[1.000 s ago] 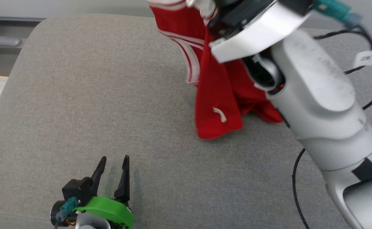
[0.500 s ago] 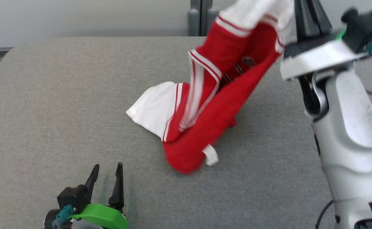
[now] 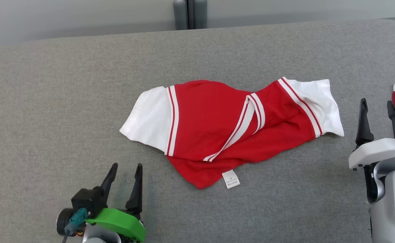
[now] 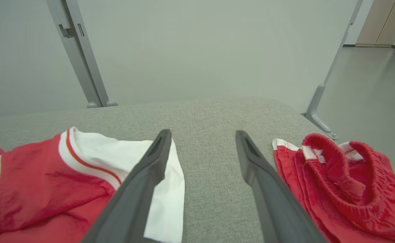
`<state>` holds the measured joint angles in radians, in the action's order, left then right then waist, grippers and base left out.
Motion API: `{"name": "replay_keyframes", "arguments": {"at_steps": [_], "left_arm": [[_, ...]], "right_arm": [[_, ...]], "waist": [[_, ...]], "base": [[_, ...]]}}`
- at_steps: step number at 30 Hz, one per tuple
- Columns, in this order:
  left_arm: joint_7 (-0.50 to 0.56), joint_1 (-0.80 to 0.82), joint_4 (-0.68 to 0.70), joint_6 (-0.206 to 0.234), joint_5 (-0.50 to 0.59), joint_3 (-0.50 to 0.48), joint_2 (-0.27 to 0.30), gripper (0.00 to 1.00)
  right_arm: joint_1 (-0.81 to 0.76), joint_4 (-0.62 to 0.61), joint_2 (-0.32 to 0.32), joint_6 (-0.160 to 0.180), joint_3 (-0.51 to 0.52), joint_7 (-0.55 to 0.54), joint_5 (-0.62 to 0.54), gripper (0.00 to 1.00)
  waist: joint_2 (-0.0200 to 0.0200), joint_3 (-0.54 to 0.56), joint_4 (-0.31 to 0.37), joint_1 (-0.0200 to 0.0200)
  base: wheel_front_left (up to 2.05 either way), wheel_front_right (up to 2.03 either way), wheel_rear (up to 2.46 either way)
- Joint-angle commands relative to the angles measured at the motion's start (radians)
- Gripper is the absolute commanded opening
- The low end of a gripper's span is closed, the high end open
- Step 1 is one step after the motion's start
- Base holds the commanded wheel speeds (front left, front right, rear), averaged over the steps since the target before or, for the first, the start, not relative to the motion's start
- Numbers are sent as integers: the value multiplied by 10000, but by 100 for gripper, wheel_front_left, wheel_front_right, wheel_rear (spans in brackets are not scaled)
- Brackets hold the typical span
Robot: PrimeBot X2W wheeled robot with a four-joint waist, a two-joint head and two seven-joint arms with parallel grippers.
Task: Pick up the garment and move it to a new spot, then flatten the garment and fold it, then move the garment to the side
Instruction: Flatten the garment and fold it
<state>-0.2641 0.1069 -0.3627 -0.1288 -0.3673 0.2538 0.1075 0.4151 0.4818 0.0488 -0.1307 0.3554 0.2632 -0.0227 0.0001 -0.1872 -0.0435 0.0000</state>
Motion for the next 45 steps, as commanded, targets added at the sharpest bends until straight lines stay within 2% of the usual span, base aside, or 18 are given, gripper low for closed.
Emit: {"name": "replay_keyframes", "arguments": {"at_steps": [1, 7, 17, 25, 32, 33, 34, 35, 36, 45], "left_arm": [[2, 97, 11, -35, -48, 99, 26, 100], [2, 321, 159, -35, -415, 1292, 100, 100], [2, 772, -77, -35, -1328, 3646, 549, 100], [8, 1036, -703, -35, -1818, 4460, 774, 100], [10, 1147, -641, -35, -2037, 4638, 857, 100], [10, 1156, -628, -35, -2036, 4644, 871, 83], [10, 1163, -626, -35, -2039, 4649, 877, 52], [10, 1199, -613, -35, -1999, 4634, 884, 35], [9, 1216, -599, -35, -1964, 4577, 875, 0], [2, 935, -399, -35, -2034, 3822, 909, 0]], "right_arm": [[-155, -130, 35, 1, -73, 21, 114, 100], [-241, -621, 36, 3, -663, 20, 417, 100], [-50, -969, 35, 3, -1361, 20, 587, 100], [-30, -1059, 36, 3, -1680, 20, 641, 100], [-146, -1089, 36, 3, -1785, 20, 691, 100], [-180, -1095, 36, 3, -1805, 20, 697, 100], [-199, -1095, 36, 3, -1822, 20, 706, 100], [-208, -1090, 35, 3, -1836, 20, 708, 100], [-215, -1074, 35, 3, -1857, 20, 727, 100], [-416, -859, 35, 3, -1850, 20, 801, 100]], "waist": [[-1, -11, 111, 0], [-1, -165, 350, 0], [-1, -586, 750, 0], [-1, -738, 1015, 0], [-1, -794, 1093, 0], [-1, -803, 1093, 0], [-1, -812, 1092, 0], [-1, -827, 1086, 0], [-1, -836, 1073, 0], [-1, -409, 711, 0]], "base": [[0, 0, 0], [0, 0, 0], [0, 0, 0], [0, 0, 0], [0, 0, 0], [0, 0, 0], [0, 0, 0], [0, 0, 0], [0, 0, 0], [0, 0, 0]]}}
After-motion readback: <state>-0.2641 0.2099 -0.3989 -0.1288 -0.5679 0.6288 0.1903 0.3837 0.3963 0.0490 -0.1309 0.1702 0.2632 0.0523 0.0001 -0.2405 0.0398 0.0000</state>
